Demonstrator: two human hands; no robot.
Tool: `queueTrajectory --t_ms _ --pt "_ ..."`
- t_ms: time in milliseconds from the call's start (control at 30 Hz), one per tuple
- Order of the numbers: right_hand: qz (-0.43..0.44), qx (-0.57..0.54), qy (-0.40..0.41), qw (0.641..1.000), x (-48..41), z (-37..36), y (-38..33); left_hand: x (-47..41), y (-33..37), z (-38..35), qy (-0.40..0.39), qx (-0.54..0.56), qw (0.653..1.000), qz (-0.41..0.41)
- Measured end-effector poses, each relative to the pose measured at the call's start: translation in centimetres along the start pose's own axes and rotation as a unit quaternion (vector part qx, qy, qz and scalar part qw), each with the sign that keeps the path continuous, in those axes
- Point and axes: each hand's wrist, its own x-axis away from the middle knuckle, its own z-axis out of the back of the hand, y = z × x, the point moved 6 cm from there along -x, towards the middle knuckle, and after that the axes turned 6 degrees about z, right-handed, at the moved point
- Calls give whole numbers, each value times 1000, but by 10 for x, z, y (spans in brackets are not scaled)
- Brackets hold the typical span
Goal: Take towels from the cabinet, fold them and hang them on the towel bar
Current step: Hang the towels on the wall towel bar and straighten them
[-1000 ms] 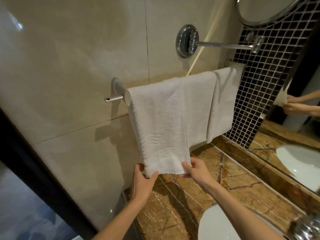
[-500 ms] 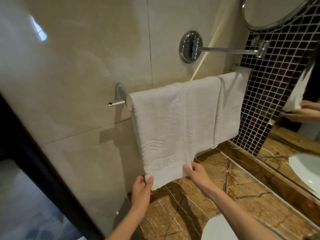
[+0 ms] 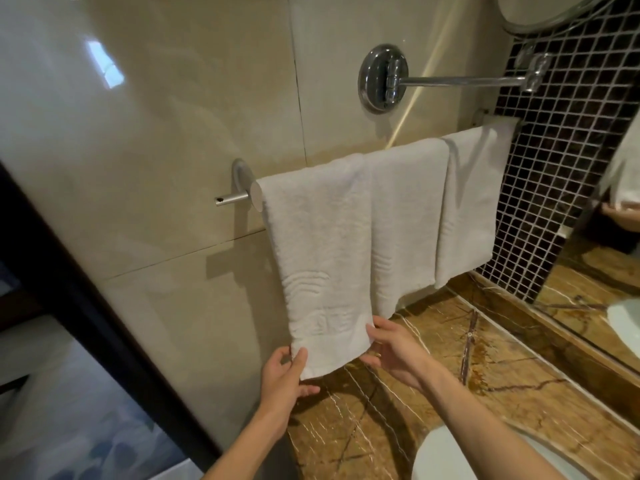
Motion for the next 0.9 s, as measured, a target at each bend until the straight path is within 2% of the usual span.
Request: queueTrajectory --t_ms 367,600,733,800,900 --pt "-12 -28 7 999 9 13 -2 3 3 -4 6 -15 1000 -10" --pt "16 -20 23 999 17 9 -6 -1 -12 -9 42 46 996 61" --pt "55 60 46 996 21 3 -7 14 -31 -29 39 130 978 161" --pt "85 137 71 984 23 1 -5 23 -30 -49 4 143 975 168" --pt "157 256 110 947 28 -5 -7 29 -22 -81 -60 137 976 161"
